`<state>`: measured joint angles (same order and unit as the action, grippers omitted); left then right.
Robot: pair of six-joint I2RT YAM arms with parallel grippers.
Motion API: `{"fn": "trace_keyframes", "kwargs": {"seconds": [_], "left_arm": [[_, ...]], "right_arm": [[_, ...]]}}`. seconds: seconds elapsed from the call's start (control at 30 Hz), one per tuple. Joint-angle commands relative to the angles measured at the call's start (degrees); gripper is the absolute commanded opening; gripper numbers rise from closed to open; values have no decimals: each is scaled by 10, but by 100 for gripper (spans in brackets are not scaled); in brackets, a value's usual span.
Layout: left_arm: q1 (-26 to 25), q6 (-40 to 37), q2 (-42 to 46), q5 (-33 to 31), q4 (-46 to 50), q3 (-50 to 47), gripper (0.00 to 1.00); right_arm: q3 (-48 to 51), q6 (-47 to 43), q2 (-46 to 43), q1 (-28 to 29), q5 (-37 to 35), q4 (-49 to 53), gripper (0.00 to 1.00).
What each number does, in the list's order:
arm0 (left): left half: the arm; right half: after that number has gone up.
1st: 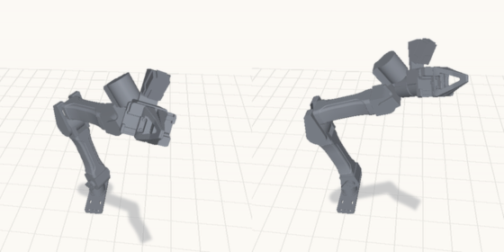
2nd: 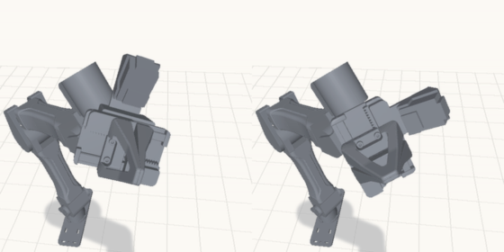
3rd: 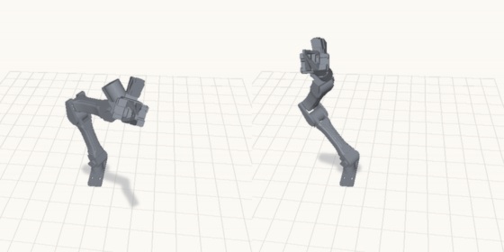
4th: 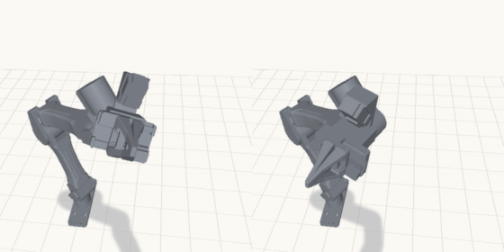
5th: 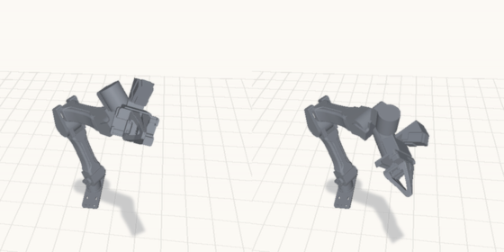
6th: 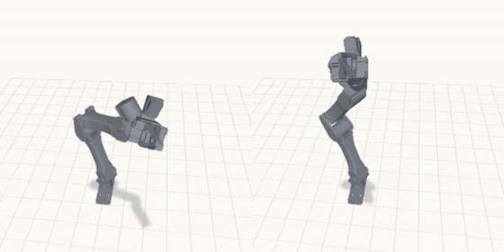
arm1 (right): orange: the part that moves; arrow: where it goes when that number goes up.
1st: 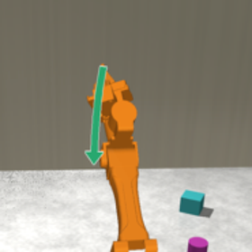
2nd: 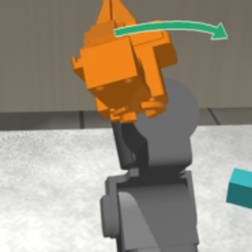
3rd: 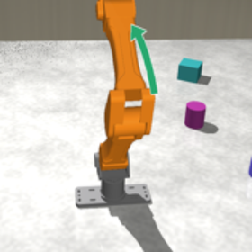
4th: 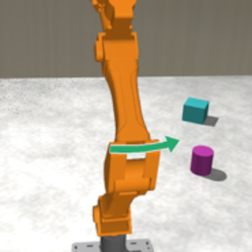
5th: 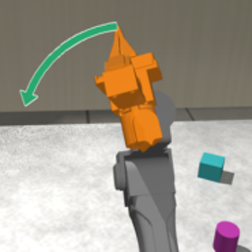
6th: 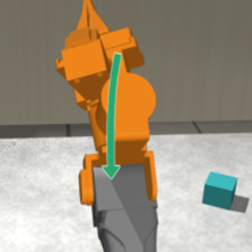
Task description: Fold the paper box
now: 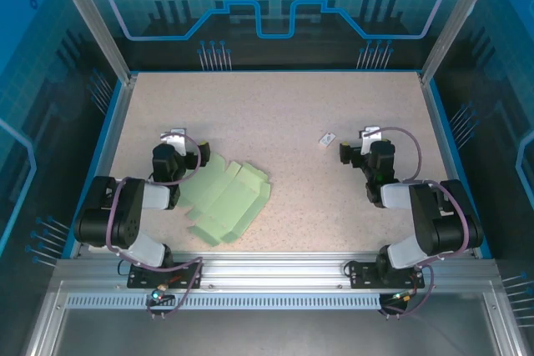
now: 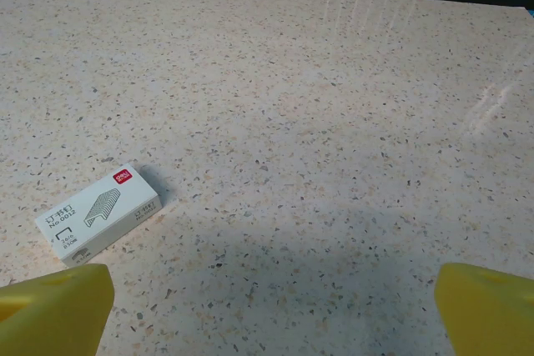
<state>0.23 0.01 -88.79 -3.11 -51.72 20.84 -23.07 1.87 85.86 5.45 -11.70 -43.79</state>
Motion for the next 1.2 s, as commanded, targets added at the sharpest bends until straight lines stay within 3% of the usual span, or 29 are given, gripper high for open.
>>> {"fn": "trace_keyframes", "kwargs": {"seconds": [0.0,1.0,1.17], "left_arm": [[4,0,1,14,-5,12,99],[4,3,1,10,-8,11,99],[4,29,77,-64,46,2,99]], "right_arm": [[-6,-3,1,-8,3,-14,100],[-5,-3,0,-10,3,-15,100],[-69,37,-81,-10,-51,182,100]]}}
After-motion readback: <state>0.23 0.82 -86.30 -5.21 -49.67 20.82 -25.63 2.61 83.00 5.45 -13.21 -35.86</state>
